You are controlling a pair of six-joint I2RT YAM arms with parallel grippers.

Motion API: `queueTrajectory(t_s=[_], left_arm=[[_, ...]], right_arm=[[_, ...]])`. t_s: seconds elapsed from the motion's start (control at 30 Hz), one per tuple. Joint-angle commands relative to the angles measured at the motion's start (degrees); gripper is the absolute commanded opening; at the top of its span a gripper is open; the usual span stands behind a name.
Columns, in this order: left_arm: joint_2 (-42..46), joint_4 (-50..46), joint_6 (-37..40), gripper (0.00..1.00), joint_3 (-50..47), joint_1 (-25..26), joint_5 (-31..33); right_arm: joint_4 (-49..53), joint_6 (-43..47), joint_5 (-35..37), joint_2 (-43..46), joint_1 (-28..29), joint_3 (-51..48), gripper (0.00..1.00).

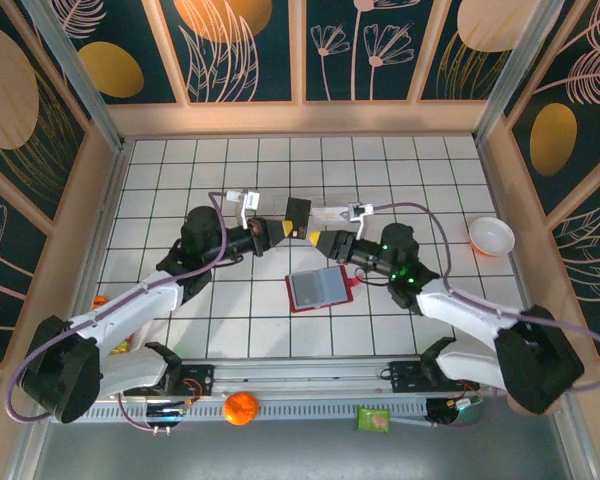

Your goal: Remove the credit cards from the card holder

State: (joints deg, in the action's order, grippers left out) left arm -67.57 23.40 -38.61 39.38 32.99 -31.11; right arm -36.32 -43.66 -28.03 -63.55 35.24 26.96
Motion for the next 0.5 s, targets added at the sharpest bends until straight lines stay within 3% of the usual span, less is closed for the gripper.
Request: queueTrajectory(t_s=[0.0, 0.23, 0.47], left_arm=[[-1.3, -16.2, 11.9, 0.0, 6.5, 0.0, 4.3], [-8.7, -34.0, 31.3, 0.0, 20.9, 0.1, 15.7], [-9.2, -35.2, 56.1, 0.0, 22.7, 0.1, 14.1]], right_arm=[[12.1, 6.2, 2.6, 6.5, -2.1, 0.6, 0.35], [17.8, 6.2, 3.2, 13.9, -6.5, -2.9, 0.33], [19.0, 6.3, 1.1, 17.1, -10.9, -4.2, 0.32]])
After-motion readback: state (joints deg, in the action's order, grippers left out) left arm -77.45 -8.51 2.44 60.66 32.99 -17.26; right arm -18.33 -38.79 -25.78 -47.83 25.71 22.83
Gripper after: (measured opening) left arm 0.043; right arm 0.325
